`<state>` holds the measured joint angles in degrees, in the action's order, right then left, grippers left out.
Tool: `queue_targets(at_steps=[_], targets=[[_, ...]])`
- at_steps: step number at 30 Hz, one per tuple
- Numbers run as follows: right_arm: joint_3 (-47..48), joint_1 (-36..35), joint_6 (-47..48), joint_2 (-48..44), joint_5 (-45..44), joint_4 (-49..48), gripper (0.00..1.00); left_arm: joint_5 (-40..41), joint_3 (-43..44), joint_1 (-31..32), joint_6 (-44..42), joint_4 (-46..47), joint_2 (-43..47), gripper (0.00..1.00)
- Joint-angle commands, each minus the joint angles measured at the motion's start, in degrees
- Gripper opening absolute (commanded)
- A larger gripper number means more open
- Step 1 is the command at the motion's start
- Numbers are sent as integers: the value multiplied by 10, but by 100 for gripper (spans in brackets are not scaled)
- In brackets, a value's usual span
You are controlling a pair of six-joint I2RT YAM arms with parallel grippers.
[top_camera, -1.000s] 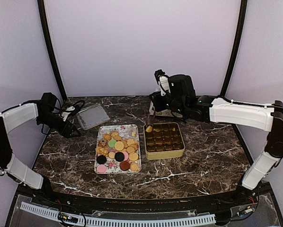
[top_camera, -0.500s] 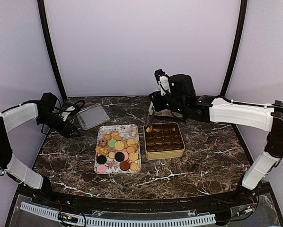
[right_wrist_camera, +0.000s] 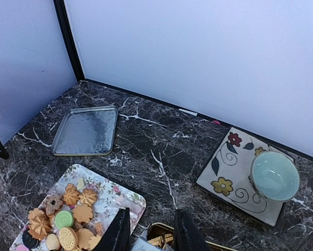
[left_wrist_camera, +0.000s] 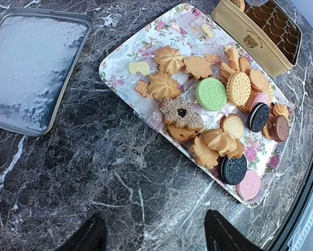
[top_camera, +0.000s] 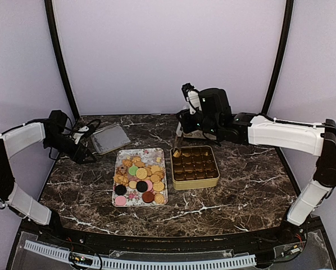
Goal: Pack the cookies
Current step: Place the fake cookies in the empty pocket of the box, then pick up the fake cookies from the plate.
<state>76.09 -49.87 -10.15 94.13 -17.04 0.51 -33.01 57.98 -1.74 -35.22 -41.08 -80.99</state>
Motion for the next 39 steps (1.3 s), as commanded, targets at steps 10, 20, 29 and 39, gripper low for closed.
queue_targets(at_steps=[10,20,29,39], targets=[[172,-80,16,102,71,-63,29,-63,46,-14,40,-43,6,76],[323,-113,35,258,79,-72,30,-66,36,-59,20,-59,1,76],[355,-116,29,308,116,-75,32,-77,21,-63,16,-53,-2,77],[347,-125,21,324,150,-72,34,-85,22,-63,18,-51,-7,77]])
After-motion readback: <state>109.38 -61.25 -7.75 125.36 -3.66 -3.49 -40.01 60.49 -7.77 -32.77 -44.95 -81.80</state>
